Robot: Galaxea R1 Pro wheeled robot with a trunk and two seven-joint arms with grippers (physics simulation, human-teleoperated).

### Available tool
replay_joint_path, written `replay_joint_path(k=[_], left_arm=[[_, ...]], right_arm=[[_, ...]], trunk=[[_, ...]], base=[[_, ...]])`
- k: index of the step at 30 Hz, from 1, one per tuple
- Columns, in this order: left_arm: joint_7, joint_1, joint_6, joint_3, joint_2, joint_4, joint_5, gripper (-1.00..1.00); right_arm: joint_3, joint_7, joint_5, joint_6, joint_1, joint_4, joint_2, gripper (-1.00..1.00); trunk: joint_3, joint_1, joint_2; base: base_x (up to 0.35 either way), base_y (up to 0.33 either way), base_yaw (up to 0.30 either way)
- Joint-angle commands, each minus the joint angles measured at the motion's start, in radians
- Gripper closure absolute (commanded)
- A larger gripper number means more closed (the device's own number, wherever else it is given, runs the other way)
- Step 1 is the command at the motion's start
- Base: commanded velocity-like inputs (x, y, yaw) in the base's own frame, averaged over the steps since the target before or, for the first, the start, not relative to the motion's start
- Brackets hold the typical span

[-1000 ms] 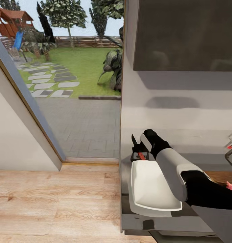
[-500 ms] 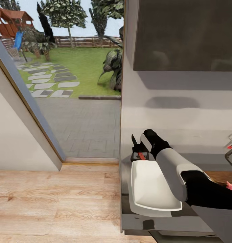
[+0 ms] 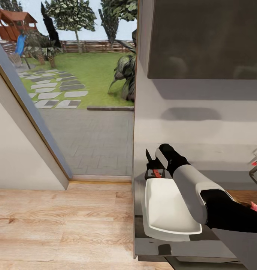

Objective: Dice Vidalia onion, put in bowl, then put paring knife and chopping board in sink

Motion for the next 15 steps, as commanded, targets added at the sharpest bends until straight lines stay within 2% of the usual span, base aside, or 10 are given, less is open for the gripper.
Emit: replay_joint_path(k=[1, 11, 12, 15], left_arm=[[-0.004, 0.0, -0.001, -0.002, 0.001, -0.001, 0.007, -1.0], [-0.004, 0.0, -0.001, -0.002, 0.001, -0.001, 0.007, -1.0], [-0.004, 0.0, -0.001, -0.002, 0.001, -0.001, 0.007, -1.0], [-0.004, 0.0, -0.001, -0.002, 0.001, -0.001, 0.007, -1.0]], right_arm=[[0.002, -0.008, 0.01, 0.009, 0.0, 0.009, 0.0, -1.0], [0.001, -0.008, 0.009, 0.011, 0.0, 0.009, -0.001, -1.0], [0.001, -0.008, 0.01, 0.011, 0.0, 0.009, -0.001, 1.0], [0.001, -0.008, 0.011, 0.011, 0.0, 0.008, -0.001, 1.0]], trunk=[[-0.002, 0.001, -0.001], [-0.002, 0.001, -0.001], [-0.002, 0.001, -0.001], [-0.002, 0.001, -0.001]], base=[[0.0, 0.0, 0.0], [0.0, 0.0, 0.0], [0.0, 0.0, 0.0], [0.0, 0.0, 0.0]])
